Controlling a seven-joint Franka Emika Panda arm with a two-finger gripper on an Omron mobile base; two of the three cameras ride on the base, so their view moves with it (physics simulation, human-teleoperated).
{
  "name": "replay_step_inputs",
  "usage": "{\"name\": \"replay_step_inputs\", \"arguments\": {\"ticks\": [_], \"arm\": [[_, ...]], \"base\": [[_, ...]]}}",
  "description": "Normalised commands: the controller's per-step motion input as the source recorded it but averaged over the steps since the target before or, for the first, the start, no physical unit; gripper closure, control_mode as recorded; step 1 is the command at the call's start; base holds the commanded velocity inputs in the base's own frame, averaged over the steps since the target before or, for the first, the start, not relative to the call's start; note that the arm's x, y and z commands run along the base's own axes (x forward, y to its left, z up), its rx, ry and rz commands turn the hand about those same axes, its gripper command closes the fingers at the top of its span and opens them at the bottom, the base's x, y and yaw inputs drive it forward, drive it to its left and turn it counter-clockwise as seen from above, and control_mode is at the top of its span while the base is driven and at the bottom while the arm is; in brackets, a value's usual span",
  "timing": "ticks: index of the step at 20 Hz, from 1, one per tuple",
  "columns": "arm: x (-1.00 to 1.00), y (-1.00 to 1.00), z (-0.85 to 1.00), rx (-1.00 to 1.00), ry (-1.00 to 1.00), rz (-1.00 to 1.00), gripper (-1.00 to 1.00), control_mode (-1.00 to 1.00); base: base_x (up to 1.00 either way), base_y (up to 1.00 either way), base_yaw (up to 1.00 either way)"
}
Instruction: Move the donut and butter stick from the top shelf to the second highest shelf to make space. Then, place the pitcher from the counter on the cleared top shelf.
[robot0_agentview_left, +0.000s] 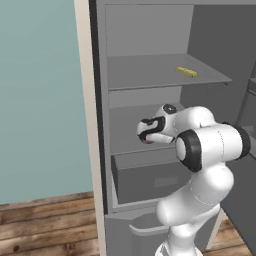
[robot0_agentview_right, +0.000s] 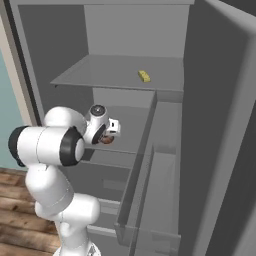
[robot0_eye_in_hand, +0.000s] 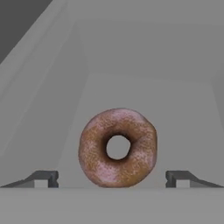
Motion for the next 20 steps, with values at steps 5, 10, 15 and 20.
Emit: {"name": "replay_step_inputs", "arguments": {"ticks": [5, 10, 15, 20], "arm": [[-0.76, 0.0, 0.0, 0.0, -0.03, 0.0, -1.0, -1.0], [-0.92, 0.0, 0.25, 0.0, -0.07, 0.0, -1.0, -1.0], [-0.4, 0.0, 0.96, 0.0, -0.08, 0.0, -1.0, -1.0], [-0.2, -0.07, 1.0, -0.02, 0.0, -0.03, -1.0, -1.0]], "base": [[0.0, 0.0, 0.0], [0.0, 0.0, 0.0], [0.0, 0.0, 0.0], [0.0, 0.0, 0.0]]}}
